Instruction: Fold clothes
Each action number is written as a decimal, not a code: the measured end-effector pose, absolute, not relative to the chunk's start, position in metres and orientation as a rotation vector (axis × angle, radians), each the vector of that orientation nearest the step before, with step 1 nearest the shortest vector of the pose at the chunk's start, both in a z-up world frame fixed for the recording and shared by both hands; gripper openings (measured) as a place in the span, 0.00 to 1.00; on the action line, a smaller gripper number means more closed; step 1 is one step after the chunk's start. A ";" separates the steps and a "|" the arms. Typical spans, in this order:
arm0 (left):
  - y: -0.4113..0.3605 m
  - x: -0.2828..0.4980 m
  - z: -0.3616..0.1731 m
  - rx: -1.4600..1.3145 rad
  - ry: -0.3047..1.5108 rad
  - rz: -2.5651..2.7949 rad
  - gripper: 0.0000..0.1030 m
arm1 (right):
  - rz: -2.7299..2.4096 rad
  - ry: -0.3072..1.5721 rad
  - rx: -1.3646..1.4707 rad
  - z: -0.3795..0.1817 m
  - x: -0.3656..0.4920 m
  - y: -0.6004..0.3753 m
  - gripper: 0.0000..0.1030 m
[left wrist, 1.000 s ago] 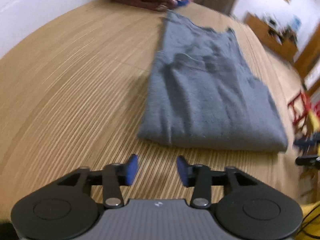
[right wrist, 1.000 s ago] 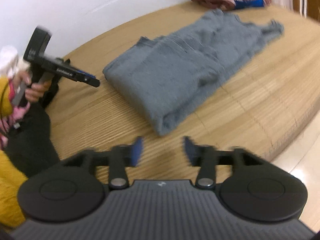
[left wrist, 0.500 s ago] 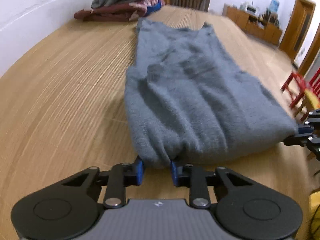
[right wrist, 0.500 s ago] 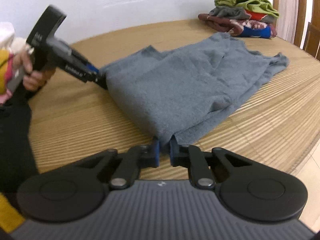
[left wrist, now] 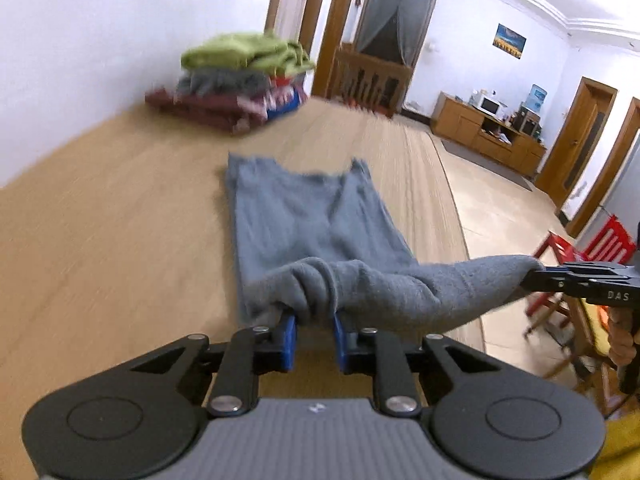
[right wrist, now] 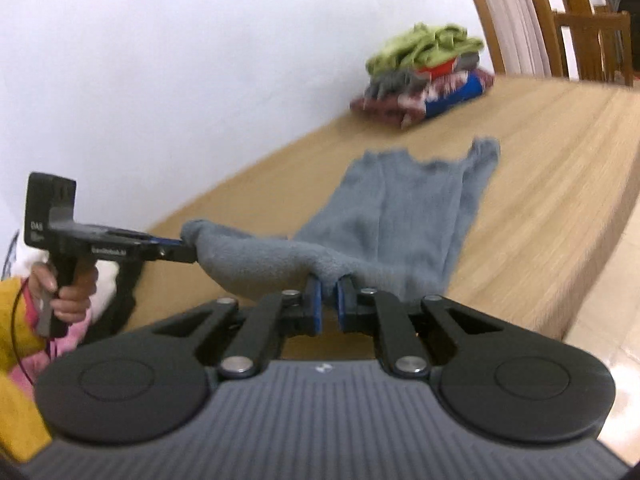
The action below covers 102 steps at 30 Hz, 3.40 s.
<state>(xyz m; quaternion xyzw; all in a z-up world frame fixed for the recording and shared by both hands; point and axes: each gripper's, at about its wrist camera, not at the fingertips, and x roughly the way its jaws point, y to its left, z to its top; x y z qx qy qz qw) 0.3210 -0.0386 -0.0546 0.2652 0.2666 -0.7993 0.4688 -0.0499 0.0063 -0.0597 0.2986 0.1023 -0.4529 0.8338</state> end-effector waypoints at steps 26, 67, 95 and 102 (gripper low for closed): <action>-0.216 0.258 -0.082 0.917 0.618 -1.624 0.48 | -1.006 0.402 0.598 -0.095 -0.074 -0.206 0.40; -0.136 0.265 -0.158 1.021 0.401 -1.774 0.51 | -1.023 0.580 0.385 -0.160 -0.013 -0.098 0.57; -0.262 0.186 -0.079 0.840 0.520 -1.584 0.40 | -0.963 0.312 0.628 -0.102 -0.098 -0.274 0.26; -0.300 0.172 -0.128 0.866 0.512 -1.478 0.46 | -0.929 0.437 0.653 -0.162 -0.092 -0.325 0.25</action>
